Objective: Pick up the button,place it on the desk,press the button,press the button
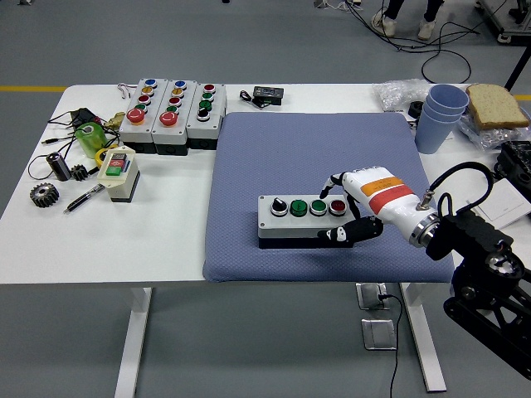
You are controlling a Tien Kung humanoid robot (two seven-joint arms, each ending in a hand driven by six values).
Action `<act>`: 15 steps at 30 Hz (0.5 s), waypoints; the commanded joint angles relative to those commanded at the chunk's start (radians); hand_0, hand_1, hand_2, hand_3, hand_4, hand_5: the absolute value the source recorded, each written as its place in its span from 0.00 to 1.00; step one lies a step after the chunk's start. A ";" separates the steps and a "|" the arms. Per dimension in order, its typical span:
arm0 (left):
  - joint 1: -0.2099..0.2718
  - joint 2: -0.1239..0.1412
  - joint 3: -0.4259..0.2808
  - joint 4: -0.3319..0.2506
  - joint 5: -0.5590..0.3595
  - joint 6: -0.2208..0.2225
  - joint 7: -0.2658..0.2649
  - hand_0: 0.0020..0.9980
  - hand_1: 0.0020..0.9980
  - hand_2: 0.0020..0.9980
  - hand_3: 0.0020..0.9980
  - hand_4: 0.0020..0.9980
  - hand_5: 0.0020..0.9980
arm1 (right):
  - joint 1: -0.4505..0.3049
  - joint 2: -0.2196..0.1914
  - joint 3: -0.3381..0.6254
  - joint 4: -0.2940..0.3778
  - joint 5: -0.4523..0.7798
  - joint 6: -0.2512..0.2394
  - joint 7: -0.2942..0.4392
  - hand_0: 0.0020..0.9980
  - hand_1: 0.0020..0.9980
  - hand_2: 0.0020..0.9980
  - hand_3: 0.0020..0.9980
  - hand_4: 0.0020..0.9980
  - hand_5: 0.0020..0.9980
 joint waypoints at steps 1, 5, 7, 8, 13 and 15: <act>0.000 0.000 -0.001 0.000 0.001 0.000 0.000 0.63 0.66 0.68 0.59 0.34 0.64 | 0.000 0.001 -0.002 -0.002 0.000 0.001 0.000 0.13 0.00 0.17 0.61 0.97 0.40; 0.000 -0.001 -0.001 0.000 0.003 0.000 0.001 0.63 0.66 0.68 0.59 0.34 0.65 | -0.001 0.005 -0.017 -0.004 0.000 0.006 -0.001 0.13 0.00 0.17 0.61 0.97 0.40; 0.000 0.000 -0.001 0.000 0.003 0.000 0.001 0.63 0.66 0.68 0.59 0.34 0.65 | -0.003 0.004 -0.025 -0.005 0.002 0.011 -0.002 0.13 0.00 0.17 0.61 0.97 0.40; 0.000 -0.001 -0.003 0.000 0.005 -0.001 0.001 0.63 0.66 0.68 0.59 0.34 0.65 | -0.003 0.004 -0.030 -0.007 0.004 0.017 -0.003 0.13 0.00 0.17 0.61 0.97 0.40; 0.001 0.000 -0.004 0.000 0.007 -0.001 0.001 0.62 0.66 0.68 0.59 0.34 0.65 | -0.003 0.005 -0.042 -0.018 0.008 0.031 -0.009 0.13 0.00 0.17 0.61 0.96 0.40; 0.001 -0.001 -0.002 0.000 0.007 -0.001 0.001 0.63 0.66 0.68 0.59 0.34 0.65 | -0.003 0.005 -0.038 -0.016 0.007 0.031 -0.010 0.13 0.00 0.17 0.61 0.96 0.40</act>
